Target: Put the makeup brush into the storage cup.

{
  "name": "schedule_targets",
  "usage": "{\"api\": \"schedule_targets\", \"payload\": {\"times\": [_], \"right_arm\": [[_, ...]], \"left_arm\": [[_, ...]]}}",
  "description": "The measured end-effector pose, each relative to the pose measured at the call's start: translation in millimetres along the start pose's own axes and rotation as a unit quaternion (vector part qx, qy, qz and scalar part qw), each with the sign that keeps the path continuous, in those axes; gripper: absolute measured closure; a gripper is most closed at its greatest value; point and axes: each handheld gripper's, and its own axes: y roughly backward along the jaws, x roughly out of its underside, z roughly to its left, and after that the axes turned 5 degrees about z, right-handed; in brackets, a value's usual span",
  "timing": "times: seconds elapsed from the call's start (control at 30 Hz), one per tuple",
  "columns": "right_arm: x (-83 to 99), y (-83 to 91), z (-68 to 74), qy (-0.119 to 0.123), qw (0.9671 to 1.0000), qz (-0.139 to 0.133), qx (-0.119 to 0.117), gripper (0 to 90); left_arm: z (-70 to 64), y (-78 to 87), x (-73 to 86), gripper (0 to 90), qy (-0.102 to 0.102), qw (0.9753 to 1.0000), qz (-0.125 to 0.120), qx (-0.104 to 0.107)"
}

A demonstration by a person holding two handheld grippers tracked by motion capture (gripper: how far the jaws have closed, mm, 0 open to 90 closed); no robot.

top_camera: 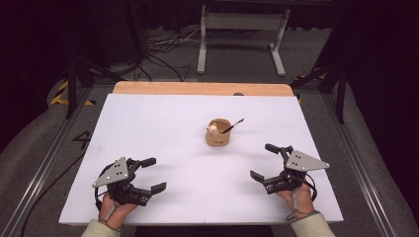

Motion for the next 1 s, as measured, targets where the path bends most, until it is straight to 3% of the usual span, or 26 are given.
{"api": "schedule_targets", "payload": {"times": [0.43, 0.73, 1.0], "right_arm": [[25.5, -8.6, 8.3, 0.001, 0.9999, 0.008, -0.007, 0.0], [34.3, -11.4, 11.9, -0.008, 0.9999, 0.01, -0.007, 0.0], [40.0, -16.1, 12.7, -0.017, 0.9996, 0.02, -0.009, 0.0]], "left_arm": [[4.9, -2.5, 8.0, 12.9, 0.003, 1.0, 0.003, -0.008], [8.0, -4.3, 14.2, 13.0, 0.02, 0.9997, 0.001, -0.01], [8.0, -9.0, 20.9, 12.9, 0.011, 0.9998, 0.006, -0.015]]}}
